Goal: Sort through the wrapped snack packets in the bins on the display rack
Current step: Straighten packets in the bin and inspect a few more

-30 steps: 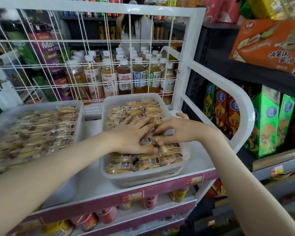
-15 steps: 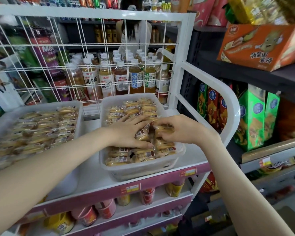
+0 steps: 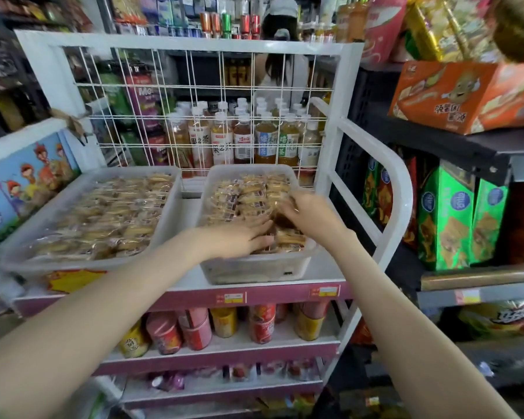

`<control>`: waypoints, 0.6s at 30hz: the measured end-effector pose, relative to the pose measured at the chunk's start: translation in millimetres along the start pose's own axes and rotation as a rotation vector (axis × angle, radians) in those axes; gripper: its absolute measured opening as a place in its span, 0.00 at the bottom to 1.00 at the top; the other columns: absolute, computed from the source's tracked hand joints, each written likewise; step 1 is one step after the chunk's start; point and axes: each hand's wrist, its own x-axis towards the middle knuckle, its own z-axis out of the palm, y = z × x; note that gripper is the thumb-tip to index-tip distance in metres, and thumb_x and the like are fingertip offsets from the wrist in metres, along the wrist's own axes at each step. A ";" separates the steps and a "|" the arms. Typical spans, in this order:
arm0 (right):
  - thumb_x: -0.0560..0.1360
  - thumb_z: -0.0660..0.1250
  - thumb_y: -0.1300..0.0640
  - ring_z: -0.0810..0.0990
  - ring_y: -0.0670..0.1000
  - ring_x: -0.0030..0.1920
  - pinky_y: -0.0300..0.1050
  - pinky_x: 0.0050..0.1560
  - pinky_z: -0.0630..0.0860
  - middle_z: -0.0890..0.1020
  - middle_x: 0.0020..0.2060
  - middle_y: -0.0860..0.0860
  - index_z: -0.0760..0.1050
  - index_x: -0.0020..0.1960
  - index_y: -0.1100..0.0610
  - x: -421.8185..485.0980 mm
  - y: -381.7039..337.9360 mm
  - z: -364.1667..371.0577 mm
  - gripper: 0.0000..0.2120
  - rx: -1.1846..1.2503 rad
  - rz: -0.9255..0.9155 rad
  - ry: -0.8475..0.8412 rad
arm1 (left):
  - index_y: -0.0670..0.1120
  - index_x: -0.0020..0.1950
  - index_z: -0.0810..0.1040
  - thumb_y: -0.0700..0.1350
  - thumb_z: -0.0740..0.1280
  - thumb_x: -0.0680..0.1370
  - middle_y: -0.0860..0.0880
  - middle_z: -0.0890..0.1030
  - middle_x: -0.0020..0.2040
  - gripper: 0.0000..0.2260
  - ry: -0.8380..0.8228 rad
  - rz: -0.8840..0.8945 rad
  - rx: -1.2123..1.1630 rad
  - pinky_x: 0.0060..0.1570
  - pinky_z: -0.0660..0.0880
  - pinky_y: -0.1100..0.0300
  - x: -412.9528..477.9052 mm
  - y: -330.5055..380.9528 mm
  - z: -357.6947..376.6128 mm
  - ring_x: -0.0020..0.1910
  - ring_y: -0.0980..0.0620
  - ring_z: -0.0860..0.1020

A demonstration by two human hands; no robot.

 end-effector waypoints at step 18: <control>0.79 0.64 0.51 0.83 0.48 0.47 0.47 0.51 0.80 0.84 0.44 0.50 0.73 0.52 0.49 -115.5 -43.1 -14.2 0.04 1.107 0.269 0.385 | 0.44 0.61 0.76 0.43 0.66 0.79 0.53 0.81 0.52 0.11 0.784 -0.131 -1.121 0.46 0.78 0.68 -72.4 68.0 27.9 0.50 0.59 0.80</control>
